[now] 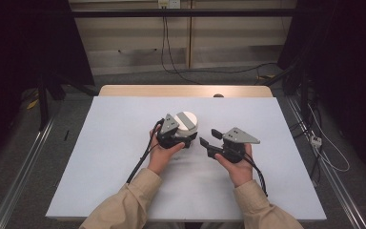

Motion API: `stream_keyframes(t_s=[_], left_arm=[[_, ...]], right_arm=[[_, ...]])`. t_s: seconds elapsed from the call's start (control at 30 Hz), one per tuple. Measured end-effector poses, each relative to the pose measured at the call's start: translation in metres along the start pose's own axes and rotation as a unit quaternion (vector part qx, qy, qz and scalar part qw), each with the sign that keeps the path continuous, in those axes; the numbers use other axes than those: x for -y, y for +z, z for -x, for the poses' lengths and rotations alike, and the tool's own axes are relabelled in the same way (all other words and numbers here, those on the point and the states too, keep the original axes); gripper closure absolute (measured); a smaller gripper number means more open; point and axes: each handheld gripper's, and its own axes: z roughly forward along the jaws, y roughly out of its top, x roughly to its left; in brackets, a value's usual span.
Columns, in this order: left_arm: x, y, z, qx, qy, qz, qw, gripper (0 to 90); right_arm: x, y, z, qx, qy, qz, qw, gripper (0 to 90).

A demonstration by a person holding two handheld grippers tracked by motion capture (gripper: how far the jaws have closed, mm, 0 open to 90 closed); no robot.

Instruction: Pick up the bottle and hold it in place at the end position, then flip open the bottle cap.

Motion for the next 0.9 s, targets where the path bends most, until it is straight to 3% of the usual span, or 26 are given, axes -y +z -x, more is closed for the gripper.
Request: stream_keyframes(t_s=[0.03,0.13,0.2,0.37,0.9], left_arm=[[0.0,0.0,0.0,0.003,0.001,-0.001,1.0,18.5],[0.0,0.0,0.0,0.004,0.0,-0.001,1.0,18.5],[0.0,0.0,0.0,0.004,-0.001,-0.001,1.0,18.5],[0.0,0.0,0.0,0.004,-0.001,0.0,1.0,18.5],[0.0,0.0,0.0,0.0,-0.003,-0.001,1.0,18.6]], right_arm=[[-0.001,0.001,0.0,-0.006,0.001,-0.007,1.0,57.9],[-0.001,0.002,0.0,-0.013,0.007,-0.008,0.9999,65.1],[-0.003,0.003,-0.002,-0.021,0.011,-0.009,0.9997,75.6],[-0.005,0.006,-0.004,-0.03,0.01,-0.013,0.9994,87.1],[-0.007,0.015,-0.005,-0.035,0.01,-0.027,0.999,90.0]])
